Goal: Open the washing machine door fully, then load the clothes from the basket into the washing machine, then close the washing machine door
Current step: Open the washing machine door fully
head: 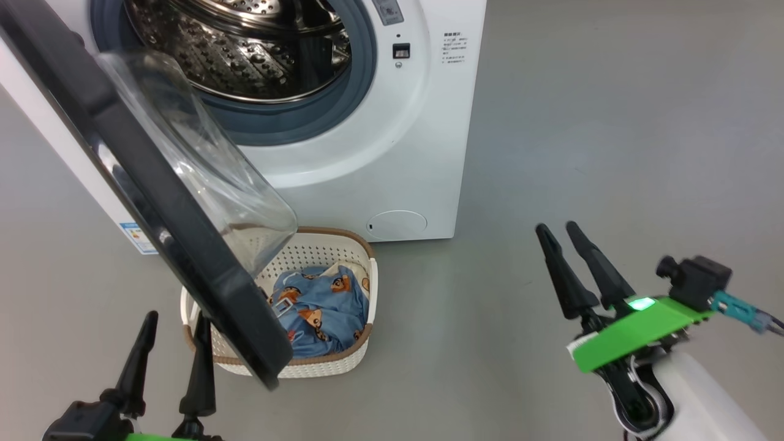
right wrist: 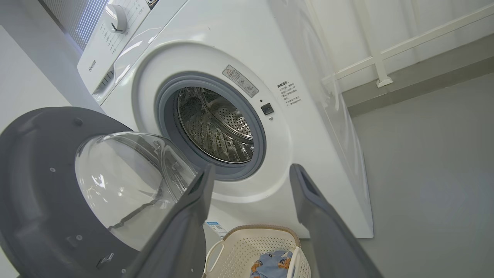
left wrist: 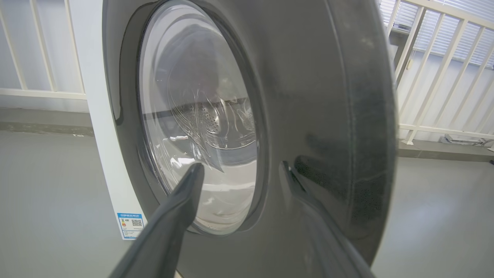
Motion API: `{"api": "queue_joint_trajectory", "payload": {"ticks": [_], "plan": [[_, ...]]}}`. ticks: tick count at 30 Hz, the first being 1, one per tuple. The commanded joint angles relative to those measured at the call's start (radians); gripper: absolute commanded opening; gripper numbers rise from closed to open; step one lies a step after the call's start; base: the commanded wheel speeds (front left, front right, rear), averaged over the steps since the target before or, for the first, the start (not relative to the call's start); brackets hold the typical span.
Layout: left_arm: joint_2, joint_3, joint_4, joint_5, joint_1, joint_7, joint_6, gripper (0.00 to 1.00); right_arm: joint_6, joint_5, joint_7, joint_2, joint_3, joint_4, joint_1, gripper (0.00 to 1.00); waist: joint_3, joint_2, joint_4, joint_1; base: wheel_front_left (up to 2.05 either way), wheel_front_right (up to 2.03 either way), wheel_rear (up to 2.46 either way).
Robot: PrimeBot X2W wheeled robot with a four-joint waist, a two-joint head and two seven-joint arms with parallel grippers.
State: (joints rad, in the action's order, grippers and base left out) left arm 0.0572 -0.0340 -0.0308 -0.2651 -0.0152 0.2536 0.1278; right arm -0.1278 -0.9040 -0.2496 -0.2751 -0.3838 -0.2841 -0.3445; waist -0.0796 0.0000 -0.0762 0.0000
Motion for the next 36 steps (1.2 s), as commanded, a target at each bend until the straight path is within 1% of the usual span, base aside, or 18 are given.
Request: {"api": "queue_joint_trajectory", "payload": {"ticks": [1,4,6,9,12,16,21,28,36], "plan": [[0.007,0.037,0.036,0.015,0.016,0.008,0.003,1.00,-0.003,0.027,-0.012,0.003,0.001,0.034,0.016,1.00,0.000,0.0000,0.002,0.0000,0.00,0.00,0.00],[0.005,0.040,0.039,0.017,0.011,0.008,0.003,1.00,-0.003,0.178,-0.012,0.016,0.083,0.088,0.080,1.00,0.003,0.0000,0.006,0.0000,0.00,0.00,0.00],[0.004,0.043,0.039,0.018,0.007,0.008,0.003,1.00,-0.003,0.307,-0.012,0.029,0.131,0.131,0.127,1.00,0.005,0.0000,0.009,0.0000,0.00,0.00,0.00],[0.002,0.046,0.042,0.022,-0.001,0.008,0.003,1.00,-0.003,0.446,-0.012,0.070,0.195,0.178,0.199,1.00,0.006,0.0000,0.013,0.0000,0.00,0.00,0.00],[0.000,0.047,0.046,0.024,-0.010,0.008,0.003,1.00,-0.003,0.544,-0.012,0.103,0.239,0.214,0.259,1.00,0.007,0.0000,0.016,0.0000,0.00,0.00,0.00],[-0.002,0.049,0.048,0.026,-0.024,0.008,0.003,1.00,-0.003,0.639,-0.012,0.136,0.293,0.253,0.326,1.00,0.011,0.0000,0.013,0.0000,0.00,0.00,0.00],[-0.004,0.055,0.054,0.036,-0.039,0.008,0.003,1.00,-0.003,0.717,-0.012,0.178,0.356,0.308,0.389,1.00,0.011,0.0000,0.009,0.0000,0.00,0.00,0.00],[-0.006,0.052,0.062,0.049,-0.051,0.008,0.003,1.00,-0.003,0.802,-0.012,0.203,0.408,0.354,0.415,1.00,0.006,0.0000,0.013,0.0000,0.00,0.00,0.00],[-0.007,0.048,0.061,0.054,-0.053,0.008,0.003,1.00,-0.003,0.830,-0.012,0.212,0.425,0.346,0.408,1.00,0.005,0.0000,0.008,0.0000,0.00,0.00,0.00]]}}
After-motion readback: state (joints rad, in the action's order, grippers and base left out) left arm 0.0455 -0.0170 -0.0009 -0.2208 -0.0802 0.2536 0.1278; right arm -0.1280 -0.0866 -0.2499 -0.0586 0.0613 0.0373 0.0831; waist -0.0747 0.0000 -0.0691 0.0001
